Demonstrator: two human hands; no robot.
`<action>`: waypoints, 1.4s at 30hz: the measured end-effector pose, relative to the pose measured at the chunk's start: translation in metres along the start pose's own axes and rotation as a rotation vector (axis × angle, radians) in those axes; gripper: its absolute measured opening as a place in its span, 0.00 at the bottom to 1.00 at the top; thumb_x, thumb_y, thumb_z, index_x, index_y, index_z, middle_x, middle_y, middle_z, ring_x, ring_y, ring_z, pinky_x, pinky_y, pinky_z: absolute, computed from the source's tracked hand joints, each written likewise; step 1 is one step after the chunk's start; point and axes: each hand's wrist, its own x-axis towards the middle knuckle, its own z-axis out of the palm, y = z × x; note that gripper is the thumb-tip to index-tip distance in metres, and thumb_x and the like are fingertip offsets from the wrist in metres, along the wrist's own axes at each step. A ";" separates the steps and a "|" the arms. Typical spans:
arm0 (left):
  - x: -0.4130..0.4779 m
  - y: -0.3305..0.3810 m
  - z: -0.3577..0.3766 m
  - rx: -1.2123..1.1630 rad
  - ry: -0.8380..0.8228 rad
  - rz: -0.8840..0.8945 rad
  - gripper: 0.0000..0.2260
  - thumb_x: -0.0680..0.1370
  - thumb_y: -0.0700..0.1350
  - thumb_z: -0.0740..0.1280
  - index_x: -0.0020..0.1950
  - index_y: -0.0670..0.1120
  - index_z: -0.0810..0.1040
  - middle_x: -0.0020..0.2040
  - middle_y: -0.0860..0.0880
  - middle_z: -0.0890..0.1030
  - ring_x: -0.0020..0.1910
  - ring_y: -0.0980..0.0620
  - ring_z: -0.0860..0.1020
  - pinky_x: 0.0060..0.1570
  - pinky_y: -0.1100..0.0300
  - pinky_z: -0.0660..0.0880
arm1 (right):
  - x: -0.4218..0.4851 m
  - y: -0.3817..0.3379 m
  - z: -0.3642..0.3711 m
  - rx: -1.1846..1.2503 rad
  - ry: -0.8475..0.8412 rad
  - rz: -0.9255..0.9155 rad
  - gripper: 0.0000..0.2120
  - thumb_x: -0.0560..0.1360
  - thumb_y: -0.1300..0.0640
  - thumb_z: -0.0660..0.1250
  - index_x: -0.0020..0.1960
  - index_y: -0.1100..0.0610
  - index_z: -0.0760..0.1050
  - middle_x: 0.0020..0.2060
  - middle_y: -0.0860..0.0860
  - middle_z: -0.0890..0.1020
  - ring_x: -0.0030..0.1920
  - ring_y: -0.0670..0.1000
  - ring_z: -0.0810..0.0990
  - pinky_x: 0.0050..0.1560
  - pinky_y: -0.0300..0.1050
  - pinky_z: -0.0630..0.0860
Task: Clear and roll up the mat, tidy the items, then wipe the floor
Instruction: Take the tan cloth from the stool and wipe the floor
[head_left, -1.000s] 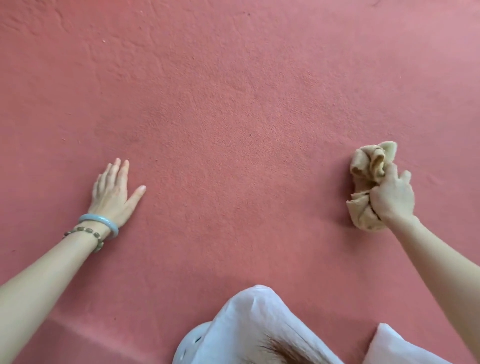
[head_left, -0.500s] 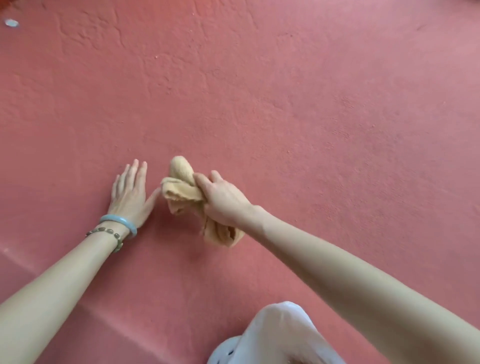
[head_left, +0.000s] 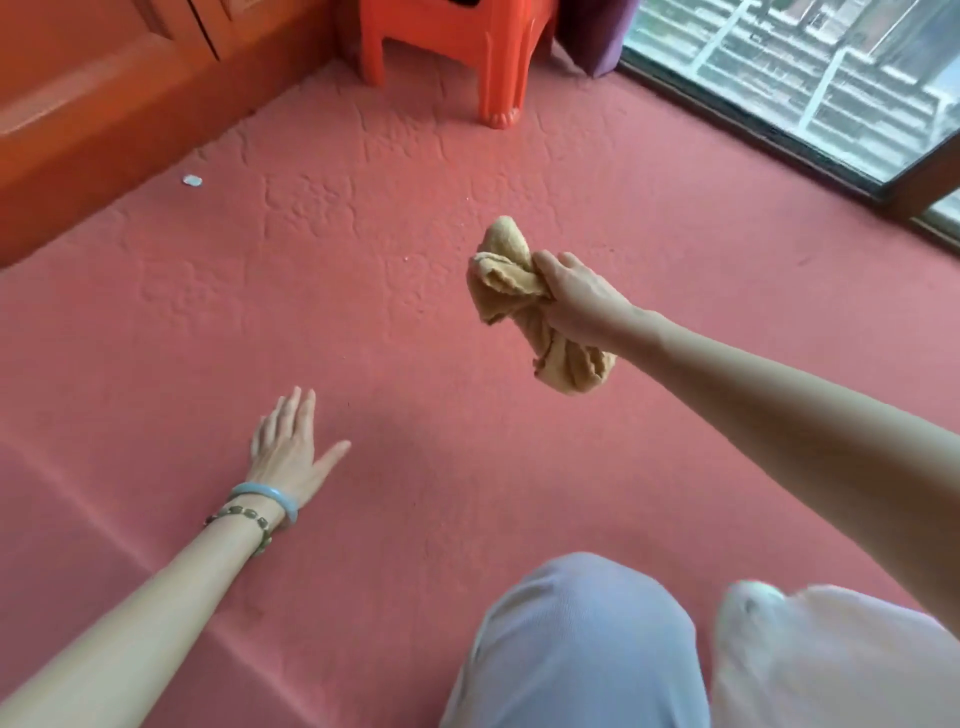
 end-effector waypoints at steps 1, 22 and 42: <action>0.003 0.000 -0.001 -0.010 -0.003 -0.019 0.36 0.77 0.60 0.58 0.77 0.45 0.47 0.77 0.46 0.47 0.76 0.47 0.46 0.73 0.51 0.44 | 0.007 0.008 -0.008 -0.028 0.012 0.020 0.15 0.76 0.58 0.58 0.61 0.59 0.66 0.52 0.62 0.72 0.50 0.64 0.76 0.46 0.52 0.70; 0.088 -0.003 0.054 -0.049 -0.060 -0.281 0.35 0.77 0.61 0.57 0.77 0.48 0.43 0.77 0.49 0.43 0.76 0.49 0.44 0.73 0.52 0.44 | 0.197 0.103 0.130 -0.045 0.043 0.404 0.14 0.76 0.59 0.55 0.62 0.55 0.62 0.54 0.60 0.69 0.56 0.65 0.71 0.52 0.62 0.69; 0.055 -0.035 0.057 -0.303 -0.029 -0.469 0.59 0.60 0.62 0.76 0.76 0.53 0.38 0.77 0.48 0.41 0.76 0.48 0.43 0.73 0.50 0.45 | 0.244 0.008 0.164 -0.011 -0.106 -0.064 0.19 0.76 0.49 0.60 0.64 0.55 0.63 0.57 0.60 0.70 0.55 0.63 0.75 0.50 0.55 0.72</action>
